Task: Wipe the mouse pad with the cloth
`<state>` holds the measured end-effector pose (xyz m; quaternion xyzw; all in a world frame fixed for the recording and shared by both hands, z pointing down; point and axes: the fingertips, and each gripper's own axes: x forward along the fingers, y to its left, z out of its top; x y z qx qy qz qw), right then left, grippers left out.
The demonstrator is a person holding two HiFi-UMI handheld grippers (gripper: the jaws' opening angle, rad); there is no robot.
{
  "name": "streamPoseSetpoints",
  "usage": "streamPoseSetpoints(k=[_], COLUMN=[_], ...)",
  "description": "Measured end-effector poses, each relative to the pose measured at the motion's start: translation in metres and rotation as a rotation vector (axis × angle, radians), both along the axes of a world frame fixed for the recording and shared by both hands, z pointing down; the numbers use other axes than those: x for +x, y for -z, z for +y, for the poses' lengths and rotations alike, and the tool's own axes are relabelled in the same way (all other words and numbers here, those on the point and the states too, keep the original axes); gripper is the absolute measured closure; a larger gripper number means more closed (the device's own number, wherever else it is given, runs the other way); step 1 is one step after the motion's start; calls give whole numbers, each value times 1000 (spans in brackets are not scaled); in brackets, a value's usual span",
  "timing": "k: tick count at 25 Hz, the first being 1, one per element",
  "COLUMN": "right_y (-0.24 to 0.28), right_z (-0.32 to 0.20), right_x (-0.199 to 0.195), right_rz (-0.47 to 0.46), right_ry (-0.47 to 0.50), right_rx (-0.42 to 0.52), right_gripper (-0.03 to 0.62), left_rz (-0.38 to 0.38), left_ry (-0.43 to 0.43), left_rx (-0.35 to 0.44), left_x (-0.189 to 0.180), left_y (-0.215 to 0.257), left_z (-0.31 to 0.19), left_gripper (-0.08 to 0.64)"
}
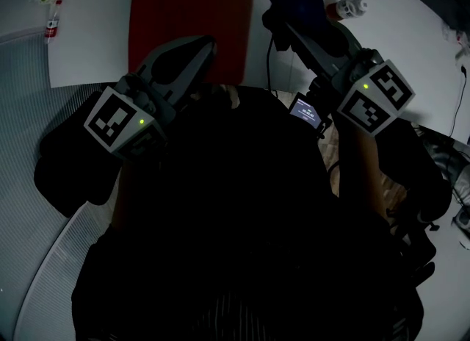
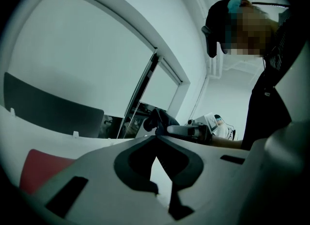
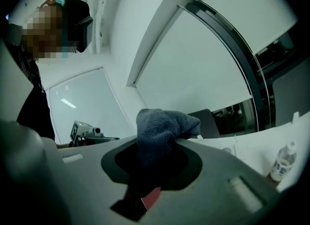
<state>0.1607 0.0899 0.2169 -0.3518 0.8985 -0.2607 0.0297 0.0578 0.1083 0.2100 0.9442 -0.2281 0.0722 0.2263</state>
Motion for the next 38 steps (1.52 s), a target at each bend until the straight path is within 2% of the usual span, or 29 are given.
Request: streamPoseSetpoints(k=[3, 5, 10, 15, 18, 32, 38], right_y=[5, 6, 4, 4, 0, -4, -21], right_z=[-12, -22, -16, -15, -20, -57, -77], right_x=[0, -6, -23, -26, -20, -45, -85], right_rz=[-13, -17, 36, 55, 66, 68, 106], right_ry=[-3, 4, 33, -26, -45, -9, 40], right_rx=[1, 0, 13, 11, 0, -32, -49], right_gripper=[506, 506, 506, 506, 506, 508, 508], left_rz=[13, 12, 1, -11, 1, -4, 12], left_ry=[79, 103, 5, -99, -131, -164, -129], left_rx=[-38, -64, -15, -24, -16, -63, -106], left_x=[-16, -27, -22, -13, -8, -13, -49], left_y=[-5, -10, -8, -21, -18, -34, -48], left_z=[-10, -23, -25, -28, -35, -66, -87], left_gripper=[554, 554, 554, 554, 554, 554, 554])
